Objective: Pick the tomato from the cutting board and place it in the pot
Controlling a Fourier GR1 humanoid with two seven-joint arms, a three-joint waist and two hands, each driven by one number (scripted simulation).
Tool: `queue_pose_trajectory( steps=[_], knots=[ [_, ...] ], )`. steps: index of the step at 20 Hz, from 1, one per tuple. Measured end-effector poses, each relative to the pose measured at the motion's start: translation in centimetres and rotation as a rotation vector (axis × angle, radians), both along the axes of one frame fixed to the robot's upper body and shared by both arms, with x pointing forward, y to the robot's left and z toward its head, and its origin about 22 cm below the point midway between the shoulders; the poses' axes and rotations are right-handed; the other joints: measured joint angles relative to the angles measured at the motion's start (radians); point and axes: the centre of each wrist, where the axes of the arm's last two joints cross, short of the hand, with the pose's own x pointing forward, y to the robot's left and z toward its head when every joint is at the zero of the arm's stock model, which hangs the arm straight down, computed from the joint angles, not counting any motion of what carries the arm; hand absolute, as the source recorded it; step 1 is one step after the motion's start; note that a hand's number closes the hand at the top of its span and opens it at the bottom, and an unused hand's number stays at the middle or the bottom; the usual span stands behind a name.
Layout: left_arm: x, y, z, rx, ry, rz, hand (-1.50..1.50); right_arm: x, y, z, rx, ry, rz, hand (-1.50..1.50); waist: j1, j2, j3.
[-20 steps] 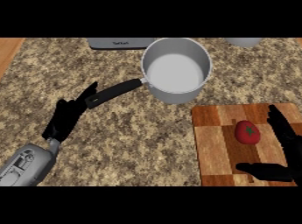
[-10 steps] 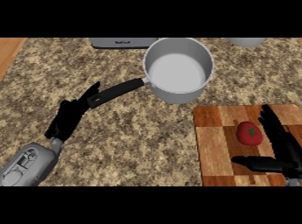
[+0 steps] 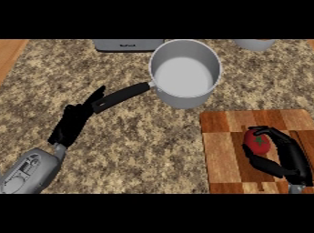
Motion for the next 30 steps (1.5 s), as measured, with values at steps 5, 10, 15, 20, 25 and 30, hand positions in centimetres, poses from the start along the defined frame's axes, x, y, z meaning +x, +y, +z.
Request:
queue_pose_trajectory(
  steps=[5,10,15,20,25,30],
  knots=[
    [0.0,0.2,0.0,-0.014,-0.004,0.002,0.00,0.1,0.3,-1.0,0.030,-0.074,-0.010,1.50,-0.005,-0.003,0.000],
    [-0.3,0.2,-0.4,-0.004,0.003,0.011,0.00,-1.8,2.9,-2.6,0.056,-0.149,-0.127,1.50,-0.015,-0.018,-0.004],
    [-0.2,0.5,-0.3,-0.018,0.007,0.030,0.00,-4.0,5.5,-3.2,-0.018,-0.224,-0.232,1.50,-0.020,-0.024,-0.005],
    [-0.4,0.5,-0.3,-0.015,0.016,0.036,0.00,-5.9,8.2,-2.6,-0.086,-0.257,-0.284,1.50,-0.022,-0.018,-0.003],
    [-0.3,0.5,0.0,-0.027,0.016,0.039,0.00,-7.5,10.5,-1.6,-0.176,-0.261,-0.325,1.50,-0.020,-0.010,0.001],
    [-0.4,0.2,0.2,-0.025,0.015,0.032,0.00,-8.4,12.0,0.0,-0.281,-0.266,-0.343,1.50,-0.013,0.001,0.003]
  ],
)
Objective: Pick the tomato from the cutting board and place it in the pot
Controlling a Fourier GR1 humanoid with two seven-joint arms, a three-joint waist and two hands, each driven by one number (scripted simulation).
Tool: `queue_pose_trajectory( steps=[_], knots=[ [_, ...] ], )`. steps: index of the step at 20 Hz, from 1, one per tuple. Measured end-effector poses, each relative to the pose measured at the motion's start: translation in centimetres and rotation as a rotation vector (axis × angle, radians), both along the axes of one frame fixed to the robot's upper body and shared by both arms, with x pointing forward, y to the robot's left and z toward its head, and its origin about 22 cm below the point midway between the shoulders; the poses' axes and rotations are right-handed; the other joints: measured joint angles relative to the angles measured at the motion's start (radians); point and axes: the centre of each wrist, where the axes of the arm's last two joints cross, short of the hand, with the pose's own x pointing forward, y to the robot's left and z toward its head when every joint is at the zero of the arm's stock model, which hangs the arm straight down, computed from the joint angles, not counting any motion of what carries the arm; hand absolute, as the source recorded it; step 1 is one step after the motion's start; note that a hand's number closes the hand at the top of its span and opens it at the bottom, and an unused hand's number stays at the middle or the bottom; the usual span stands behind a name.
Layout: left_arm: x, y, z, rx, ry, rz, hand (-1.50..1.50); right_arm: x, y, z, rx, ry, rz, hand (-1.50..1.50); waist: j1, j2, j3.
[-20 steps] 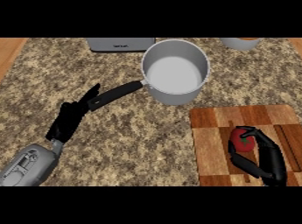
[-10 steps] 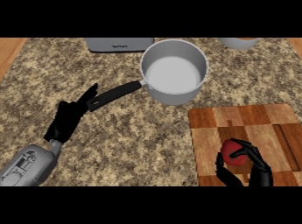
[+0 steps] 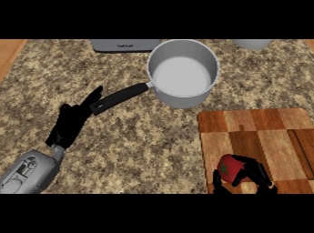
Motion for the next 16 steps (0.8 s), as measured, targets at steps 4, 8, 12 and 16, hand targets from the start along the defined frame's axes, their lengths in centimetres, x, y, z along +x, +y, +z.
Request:
queue_pose_trajectory(
  steps=[4,8,12,16],
  knots=[
    [-0.1,-0.4,0.1,0.010,0.001,-0.006,0.00,-0.2,1.1,1.5,-0.072,-0.002,-0.018,1.50,0.007,0.006,0.000],
    [0.0,-0.8,0.2,0.010,-0.002,-0.015,0.00,0.7,1.8,3.2,-0.119,0.017,-0.030,1.50,0.016,0.011,0.000],
    [0.2,-1.1,0.4,0.007,-0.006,-0.020,0.00,2.2,2.3,5.6,-0.168,0.032,-0.038,1.50,0.026,0.013,-0.001],
    [0.6,-1.5,0.6,0.005,-0.005,-0.038,0.00,4.5,3.1,8.1,-0.212,0.080,-0.026,1.50,0.040,0.017,-0.003]
  ],
)
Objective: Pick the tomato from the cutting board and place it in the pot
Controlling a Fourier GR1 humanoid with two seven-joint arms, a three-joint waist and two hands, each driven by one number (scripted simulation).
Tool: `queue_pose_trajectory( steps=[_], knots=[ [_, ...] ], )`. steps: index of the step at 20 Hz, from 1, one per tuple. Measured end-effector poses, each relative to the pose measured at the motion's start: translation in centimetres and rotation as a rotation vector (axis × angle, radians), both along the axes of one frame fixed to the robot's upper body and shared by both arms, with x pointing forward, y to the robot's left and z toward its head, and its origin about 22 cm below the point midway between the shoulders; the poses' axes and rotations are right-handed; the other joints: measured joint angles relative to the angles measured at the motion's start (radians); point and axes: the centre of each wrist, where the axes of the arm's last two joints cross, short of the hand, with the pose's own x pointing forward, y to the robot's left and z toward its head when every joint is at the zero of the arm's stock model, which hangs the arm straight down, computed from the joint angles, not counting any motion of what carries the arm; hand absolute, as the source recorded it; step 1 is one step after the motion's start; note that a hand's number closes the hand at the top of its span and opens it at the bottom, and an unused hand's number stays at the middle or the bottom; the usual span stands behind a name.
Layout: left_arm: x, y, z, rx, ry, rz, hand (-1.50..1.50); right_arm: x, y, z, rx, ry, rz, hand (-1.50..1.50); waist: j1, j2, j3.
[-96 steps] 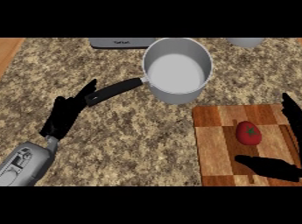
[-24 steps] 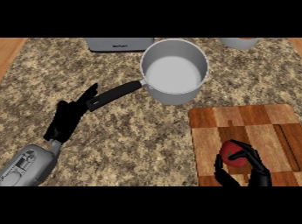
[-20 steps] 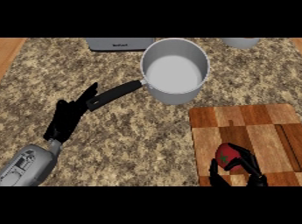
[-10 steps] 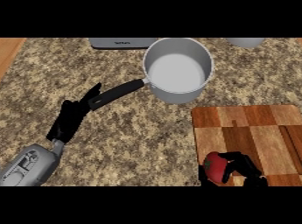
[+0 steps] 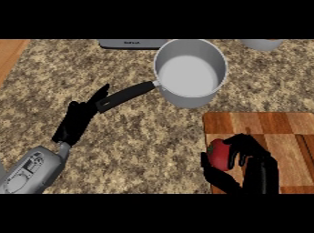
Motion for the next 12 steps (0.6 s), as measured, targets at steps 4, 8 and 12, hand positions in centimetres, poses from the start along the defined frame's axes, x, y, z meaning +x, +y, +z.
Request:
queue_pose_trajectory(
  steps=[4,8,12],
  knots=[
    [0.2,-0.4,0.1,0.001,0.000,-0.011,0.00,2.5,1.0,2.3,-0.063,0.084,-0.009,1.50,0.011,0.001,-0.002],
    [0.5,-0.6,0.2,0.001,0.001,-0.028,0.00,5.6,2.7,4.9,-0.135,0.156,-0.017,1.50,0.023,0.003,-0.003],
    [0.7,-1.0,0.2,0.002,-0.002,-0.042,0.00,8.9,4.5,6.6,-0.236,0.257,-0.039,1.50,0.033,0.006,-0.005]
  ],
)
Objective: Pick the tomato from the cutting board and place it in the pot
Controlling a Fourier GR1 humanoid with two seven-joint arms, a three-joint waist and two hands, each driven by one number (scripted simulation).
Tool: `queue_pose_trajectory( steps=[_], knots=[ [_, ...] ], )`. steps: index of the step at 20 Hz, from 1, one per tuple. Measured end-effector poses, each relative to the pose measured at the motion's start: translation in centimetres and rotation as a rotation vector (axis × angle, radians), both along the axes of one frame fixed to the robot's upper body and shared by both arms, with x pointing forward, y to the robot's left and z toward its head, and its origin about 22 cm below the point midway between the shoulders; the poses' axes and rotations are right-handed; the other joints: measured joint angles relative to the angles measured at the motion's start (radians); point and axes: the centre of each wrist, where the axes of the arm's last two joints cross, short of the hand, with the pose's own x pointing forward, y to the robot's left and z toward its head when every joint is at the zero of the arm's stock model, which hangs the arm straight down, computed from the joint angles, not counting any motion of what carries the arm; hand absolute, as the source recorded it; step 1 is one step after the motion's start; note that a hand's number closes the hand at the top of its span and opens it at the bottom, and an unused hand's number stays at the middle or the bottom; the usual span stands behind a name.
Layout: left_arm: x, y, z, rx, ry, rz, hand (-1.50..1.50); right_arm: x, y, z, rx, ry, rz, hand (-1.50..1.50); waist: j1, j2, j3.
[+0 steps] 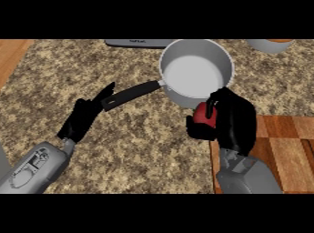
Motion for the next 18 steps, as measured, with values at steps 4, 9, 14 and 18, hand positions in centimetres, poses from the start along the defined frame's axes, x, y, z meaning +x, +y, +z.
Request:
queue_pose_trajectory(
  steps=[4,9,14,18],
  knots=[
    [0.1,-0.3,0.0,0.002,-0.003,-0.007,0.00,3.1,1.6,0.6,-0.168,0.121,-0.050,1.50,0.008,0.003,0.000],
    [0.3,-0.5,-0.2,0.003,-0.008,-0.020,0.00,6.4,3.0,1.2,-0.266,0.291,-0.078,1.50,0.018,0.004,0.000],
    [0.7,-0.9,-0.1,-0.005,-0.005,-0.030,0.00,9.1,2.4,0.6,-0.185,0.486,-0.099,-1.50,0.032,0.004,-0.003],
    [0.7,-1.0,-0.4,-0.024,0.010,-0.026,0.00,10.8,3.3,0.8,-0.143,0.566,-0.071,-1.50,0.033,0.003,-0.005]
  ],
)
